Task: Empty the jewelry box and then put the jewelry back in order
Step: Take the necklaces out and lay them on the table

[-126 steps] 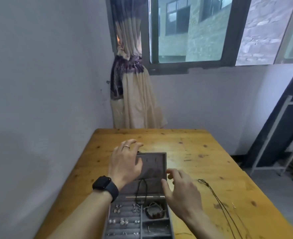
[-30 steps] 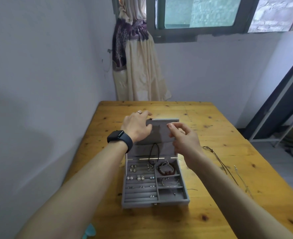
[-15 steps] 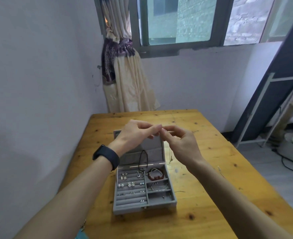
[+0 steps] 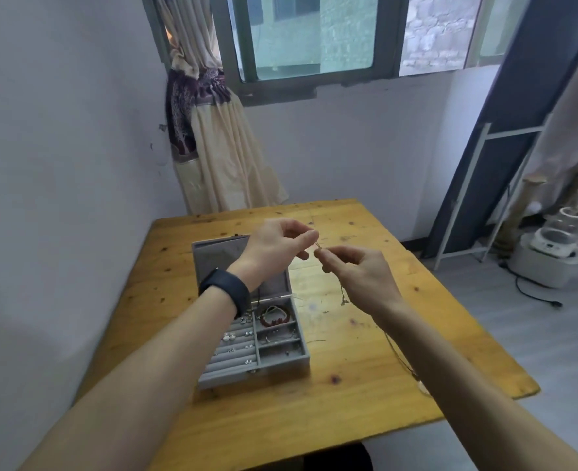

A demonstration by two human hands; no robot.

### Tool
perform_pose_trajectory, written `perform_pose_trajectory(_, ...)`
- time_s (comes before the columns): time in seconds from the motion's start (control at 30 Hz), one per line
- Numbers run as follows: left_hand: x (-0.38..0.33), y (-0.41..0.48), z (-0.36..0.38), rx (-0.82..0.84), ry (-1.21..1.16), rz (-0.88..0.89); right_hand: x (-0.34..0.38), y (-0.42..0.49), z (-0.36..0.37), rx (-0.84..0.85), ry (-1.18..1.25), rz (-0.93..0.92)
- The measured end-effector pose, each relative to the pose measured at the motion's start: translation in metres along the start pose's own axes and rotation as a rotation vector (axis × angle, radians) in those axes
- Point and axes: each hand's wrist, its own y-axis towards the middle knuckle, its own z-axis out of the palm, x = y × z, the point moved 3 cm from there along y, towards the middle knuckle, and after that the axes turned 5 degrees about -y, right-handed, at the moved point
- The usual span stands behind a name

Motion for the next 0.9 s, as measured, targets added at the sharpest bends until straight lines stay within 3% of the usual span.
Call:
perform_pose_trajectory(0.3,0.014,0.042,0.079,-0.077,-0.116,-0.072,-0.080,-0.067,-0.070,-0.174,0.080,0.246)
perform_pose_trajectory(0.5,0.035,0.065,0.168,0.055,-0.042,-0.104,-0.136,-0.101,-0.110,-0.309,-0.008,0.342)
perform_pose_trajectory(0.73,0.078,0.088,0.244,0.180,0.142,-0.140,-0.187,-0.117,-0.126,-0.307,-0.314,0.452)
perform_pose_trajectory(0.9,0.108,0.090,0.270,0.300,0.534,-0.057,-0.203,-0.119,-0.126,-0.334,-0.507,0.477)
